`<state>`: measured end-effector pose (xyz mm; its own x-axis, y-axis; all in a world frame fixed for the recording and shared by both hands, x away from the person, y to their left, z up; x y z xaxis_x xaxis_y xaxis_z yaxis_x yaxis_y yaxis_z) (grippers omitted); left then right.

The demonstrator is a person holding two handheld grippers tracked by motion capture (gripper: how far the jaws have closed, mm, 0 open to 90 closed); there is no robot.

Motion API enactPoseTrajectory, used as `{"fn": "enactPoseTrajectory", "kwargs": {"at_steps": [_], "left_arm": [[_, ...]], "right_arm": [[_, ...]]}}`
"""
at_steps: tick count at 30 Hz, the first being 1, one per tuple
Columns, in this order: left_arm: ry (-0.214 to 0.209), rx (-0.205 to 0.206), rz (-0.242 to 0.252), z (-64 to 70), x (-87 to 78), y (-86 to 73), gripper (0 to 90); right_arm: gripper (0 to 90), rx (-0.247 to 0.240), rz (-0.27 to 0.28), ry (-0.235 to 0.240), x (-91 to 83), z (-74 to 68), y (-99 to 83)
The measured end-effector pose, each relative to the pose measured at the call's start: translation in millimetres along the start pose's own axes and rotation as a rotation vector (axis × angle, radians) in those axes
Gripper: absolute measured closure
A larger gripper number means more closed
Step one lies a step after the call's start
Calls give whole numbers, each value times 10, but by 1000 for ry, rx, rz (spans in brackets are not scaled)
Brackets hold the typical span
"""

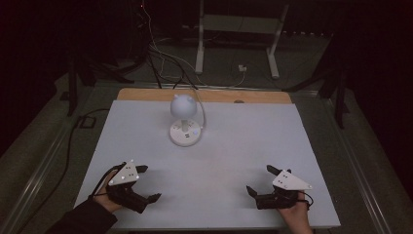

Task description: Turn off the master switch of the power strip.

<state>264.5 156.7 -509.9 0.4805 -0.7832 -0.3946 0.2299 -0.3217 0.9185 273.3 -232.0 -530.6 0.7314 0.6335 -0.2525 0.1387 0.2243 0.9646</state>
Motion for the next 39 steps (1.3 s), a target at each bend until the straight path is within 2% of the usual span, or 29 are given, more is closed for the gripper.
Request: {"fn": "enactPoseTrajectory", "kwargs": {"at_steps": [7,15,22,31,39], "left_arm": [[-16,23,-2,-5,86,120,1],[-34,25,7,-6,213,218,2],[-46,35,-6,-10,312,279,2],[-31,46,-6,-51,422,380,2],[-21,35,6,-83,562,515,1]], "right_arm": [[0,1,5,0,-5,2,4],[0,4,11,4,-12,-4,11],[0,6,19,8,-18,-3,16],[0,6,21,7,-17,-4,18],[0,10,21,8,-16,-2,17]]}}
Point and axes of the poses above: each handheld gripper's, and its own axes: x roughly forward along the jaws, y roughly out of its top, z roughly to its right, the point moved 6 cm from there along x, roughly forward along the jaws, and after that the axes turned 12 degrees about z, right-handed, at the moved point
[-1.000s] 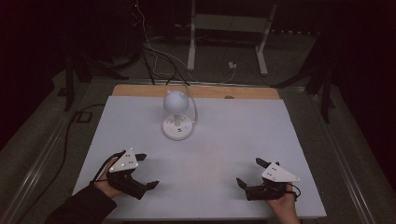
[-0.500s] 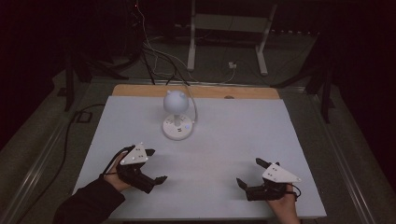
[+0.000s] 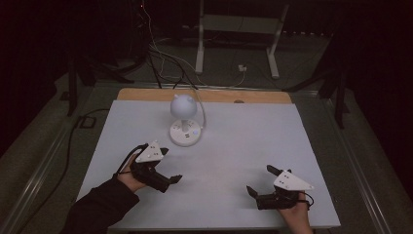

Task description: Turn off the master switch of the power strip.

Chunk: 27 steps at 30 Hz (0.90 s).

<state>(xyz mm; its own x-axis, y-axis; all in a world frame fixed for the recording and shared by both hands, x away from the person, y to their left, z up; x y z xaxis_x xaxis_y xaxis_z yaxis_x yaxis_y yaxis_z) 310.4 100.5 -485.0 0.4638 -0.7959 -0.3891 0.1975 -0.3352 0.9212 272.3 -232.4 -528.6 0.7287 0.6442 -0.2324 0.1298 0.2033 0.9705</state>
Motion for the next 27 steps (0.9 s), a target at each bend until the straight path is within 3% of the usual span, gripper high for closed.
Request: {"fn": "enactPoseTrajectory", "kwargs": {"at_steps": [8,13,24,27], "left_arm": [[14,-8,32,-40,146,133,1],[60,-16,40,-82,238,201,2],[108,-38,49,-165,440,319,2],[114,-64,65,-194,487,347,2]], "right_arm": [[0,3,2,3,-1,0,3],[0,7,7,6,-3,1,8],[0,14,12,11,-6,1,13],[0,13,14,11,-7,6,14]]}}
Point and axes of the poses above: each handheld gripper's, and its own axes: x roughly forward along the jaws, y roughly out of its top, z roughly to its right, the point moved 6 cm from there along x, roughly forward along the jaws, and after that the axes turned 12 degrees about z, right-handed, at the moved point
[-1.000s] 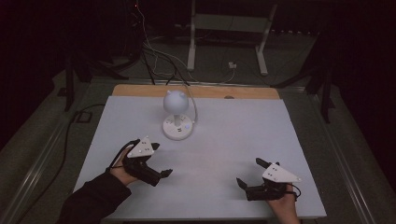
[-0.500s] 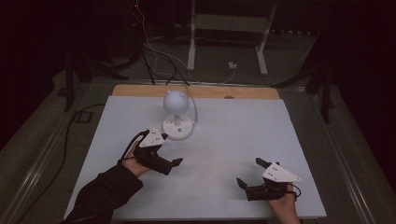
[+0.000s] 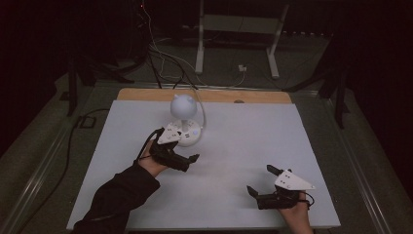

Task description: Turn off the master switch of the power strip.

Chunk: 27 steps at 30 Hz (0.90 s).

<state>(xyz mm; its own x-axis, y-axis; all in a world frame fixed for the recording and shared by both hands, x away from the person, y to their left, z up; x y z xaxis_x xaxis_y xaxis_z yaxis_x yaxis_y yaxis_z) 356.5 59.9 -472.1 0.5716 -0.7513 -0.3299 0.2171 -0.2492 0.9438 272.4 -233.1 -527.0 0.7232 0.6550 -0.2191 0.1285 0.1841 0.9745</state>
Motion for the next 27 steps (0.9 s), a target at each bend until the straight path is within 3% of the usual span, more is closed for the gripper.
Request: {"fn": "enactPoseTrajectory", "kwargs": {"at_steps": [4,8,11,17,21,27], "left_arm": [[-2,-36,4,-10,71,1,2],[29,-17,-7,-13,153,-31,2],[59,-27,-17,-40,220,-52,2],[79,-23,-31,-77,330,-84,4],[123,-13,-40,-130,397,-112,42],[169,-40,-40,-215,473,-147,130]], "right_arm": [[0,3,1,0,-2,1,1],[0,6,2,0,-3,2,1],[0,10,4,2,-3,4,2],[0,13,7,7,-3,5,2],[0,13,8,8,-4,3,5],[0,16,10,8,-6,4,7]]}}
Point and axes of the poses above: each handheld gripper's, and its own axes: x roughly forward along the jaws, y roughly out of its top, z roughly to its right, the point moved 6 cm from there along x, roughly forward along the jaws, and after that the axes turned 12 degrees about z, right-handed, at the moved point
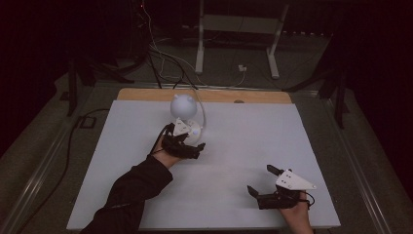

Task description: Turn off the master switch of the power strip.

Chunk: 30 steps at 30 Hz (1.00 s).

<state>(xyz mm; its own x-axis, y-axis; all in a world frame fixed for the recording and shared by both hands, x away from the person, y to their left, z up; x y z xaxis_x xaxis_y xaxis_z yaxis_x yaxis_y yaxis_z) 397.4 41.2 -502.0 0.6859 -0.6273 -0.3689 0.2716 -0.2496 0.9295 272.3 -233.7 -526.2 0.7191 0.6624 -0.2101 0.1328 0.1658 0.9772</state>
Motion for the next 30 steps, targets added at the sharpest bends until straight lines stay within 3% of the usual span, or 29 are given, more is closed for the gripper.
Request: {"fn": "enactPoseTrajectory", "kwargs": {"at_steps": [3,17,24,30], "left_arm": [[17,8,-6,-22,44,-15,186],[91,26,12,-99,251,-13,634],[162,45,-3,-173,335,-33,756],[163,56,-13,-191,408,-79,862]], "right_arm": [[0,0,1,1,0,-2,2],[0,6,6,5,-6,4,6],[0,11,10,11,-6,0,9],[0,13,12,11,-9,2,11]]}}
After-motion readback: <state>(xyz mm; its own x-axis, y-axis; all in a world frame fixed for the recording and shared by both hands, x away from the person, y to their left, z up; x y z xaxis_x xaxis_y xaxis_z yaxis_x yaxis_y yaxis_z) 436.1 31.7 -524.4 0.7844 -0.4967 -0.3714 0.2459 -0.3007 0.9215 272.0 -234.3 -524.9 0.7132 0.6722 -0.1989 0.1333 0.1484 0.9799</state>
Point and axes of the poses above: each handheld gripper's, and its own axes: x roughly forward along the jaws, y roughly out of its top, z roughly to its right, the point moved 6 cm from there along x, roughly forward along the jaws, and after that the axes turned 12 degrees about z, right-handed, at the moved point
